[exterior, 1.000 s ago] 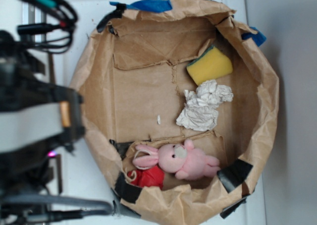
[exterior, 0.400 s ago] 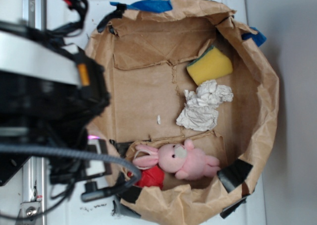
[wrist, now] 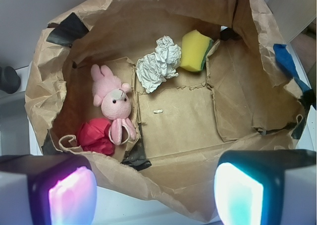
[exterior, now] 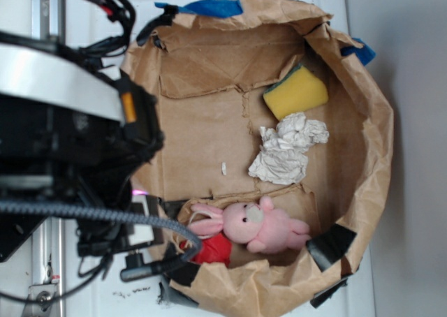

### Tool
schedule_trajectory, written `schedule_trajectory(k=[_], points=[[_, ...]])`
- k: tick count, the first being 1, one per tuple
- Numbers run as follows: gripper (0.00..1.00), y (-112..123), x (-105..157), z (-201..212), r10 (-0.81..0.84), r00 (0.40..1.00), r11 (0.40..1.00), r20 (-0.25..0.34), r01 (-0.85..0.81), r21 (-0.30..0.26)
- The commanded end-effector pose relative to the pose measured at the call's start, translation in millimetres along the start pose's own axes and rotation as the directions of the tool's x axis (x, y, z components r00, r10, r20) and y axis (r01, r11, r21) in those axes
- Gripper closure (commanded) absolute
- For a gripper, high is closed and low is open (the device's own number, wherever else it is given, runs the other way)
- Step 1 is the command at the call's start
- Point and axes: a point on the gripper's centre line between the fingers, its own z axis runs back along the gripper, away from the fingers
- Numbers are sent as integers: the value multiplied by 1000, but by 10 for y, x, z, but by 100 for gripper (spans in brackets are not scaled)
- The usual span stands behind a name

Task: Grab the green sponge.

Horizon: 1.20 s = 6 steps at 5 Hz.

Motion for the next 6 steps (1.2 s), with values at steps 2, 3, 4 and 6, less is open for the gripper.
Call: schedule_trajectory(k=[2, 3, 4, 6], points=[[0, 56, 351, -49, 143, 985, 990, 92, -141, -31], [0, 58, 512, -236, 219, 968, 975, 122, -214, -53], [0, 89, 540, -422, 255, 953, 967, 162, -247, -69], [0, 250, 612, -831, 328, 936, 945, 128, -324, -52]])
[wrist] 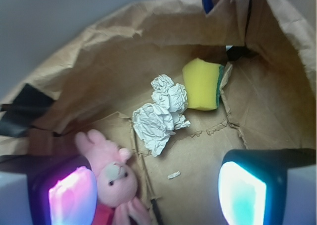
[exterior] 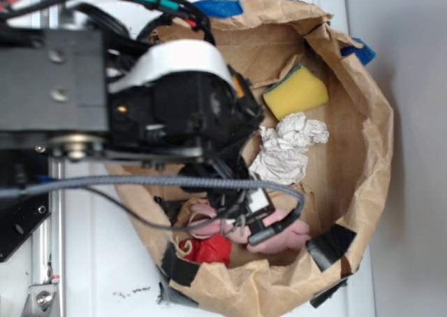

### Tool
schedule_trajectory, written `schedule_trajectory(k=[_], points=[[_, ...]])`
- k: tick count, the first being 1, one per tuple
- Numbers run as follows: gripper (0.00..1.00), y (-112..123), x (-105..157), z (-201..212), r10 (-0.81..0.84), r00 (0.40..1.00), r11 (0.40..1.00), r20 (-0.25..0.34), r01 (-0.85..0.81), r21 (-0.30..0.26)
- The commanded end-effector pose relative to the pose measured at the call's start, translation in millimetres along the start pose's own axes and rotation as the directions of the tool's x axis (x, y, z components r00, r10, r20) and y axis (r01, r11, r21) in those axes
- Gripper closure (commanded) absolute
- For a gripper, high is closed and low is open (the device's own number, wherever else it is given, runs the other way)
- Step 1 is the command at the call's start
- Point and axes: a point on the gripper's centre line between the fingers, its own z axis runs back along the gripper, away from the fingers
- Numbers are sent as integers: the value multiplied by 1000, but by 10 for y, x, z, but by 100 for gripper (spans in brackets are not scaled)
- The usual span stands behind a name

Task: Grab the green sponge.

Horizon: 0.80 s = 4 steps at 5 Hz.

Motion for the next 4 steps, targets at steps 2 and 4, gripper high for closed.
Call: schedule_trajectory(k=[2, 4], points=[[0, 198, 258, -222, 172, 981, 984, -90, -176, -40], [0, 198, 258, -222, 172, 981, 984, -90, -176, -40]])
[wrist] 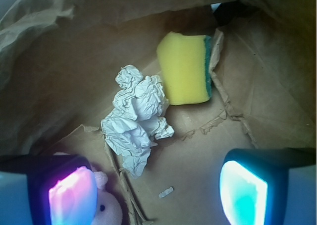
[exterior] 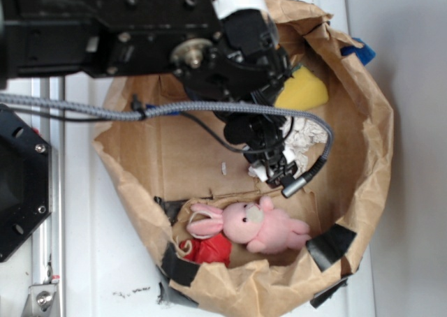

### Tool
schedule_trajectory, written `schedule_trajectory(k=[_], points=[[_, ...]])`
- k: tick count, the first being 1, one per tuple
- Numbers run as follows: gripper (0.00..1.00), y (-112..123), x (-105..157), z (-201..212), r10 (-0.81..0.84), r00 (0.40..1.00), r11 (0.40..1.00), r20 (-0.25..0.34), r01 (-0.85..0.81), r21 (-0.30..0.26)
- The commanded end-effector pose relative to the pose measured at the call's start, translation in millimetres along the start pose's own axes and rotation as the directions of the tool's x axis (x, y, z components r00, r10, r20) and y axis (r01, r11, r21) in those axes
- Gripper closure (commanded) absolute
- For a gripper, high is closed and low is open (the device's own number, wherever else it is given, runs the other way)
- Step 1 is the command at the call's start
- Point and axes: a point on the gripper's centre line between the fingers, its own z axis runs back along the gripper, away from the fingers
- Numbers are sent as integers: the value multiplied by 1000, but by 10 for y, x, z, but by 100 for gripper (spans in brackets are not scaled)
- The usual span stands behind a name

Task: Grab the green sponge.

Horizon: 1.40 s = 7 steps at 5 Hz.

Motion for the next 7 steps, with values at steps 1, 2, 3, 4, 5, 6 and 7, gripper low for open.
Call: schedule_trajectory(k=[1, 2, 3, 4, 5, 6, 7], points=[[0, 7, 119, 121, 13, 999, 1000, 46, -12, -17], [0, -24, 236, -9, 36, 997, 999, 71, -35, -11], [0, -81, 257, -203, 46, 997, 997, 61, -49, 51], [0, -102, 294, -221, 55, 996, 998, 72, -57, 37], [0, -108, 344, -204, 67, 993, 997, 92, -69, 19], [0, -97, 399, -223, 84, 990, 996, 109, -86, 8], [0, -103, 414, -262, 95, 987, 995, 127, -96, 0]])
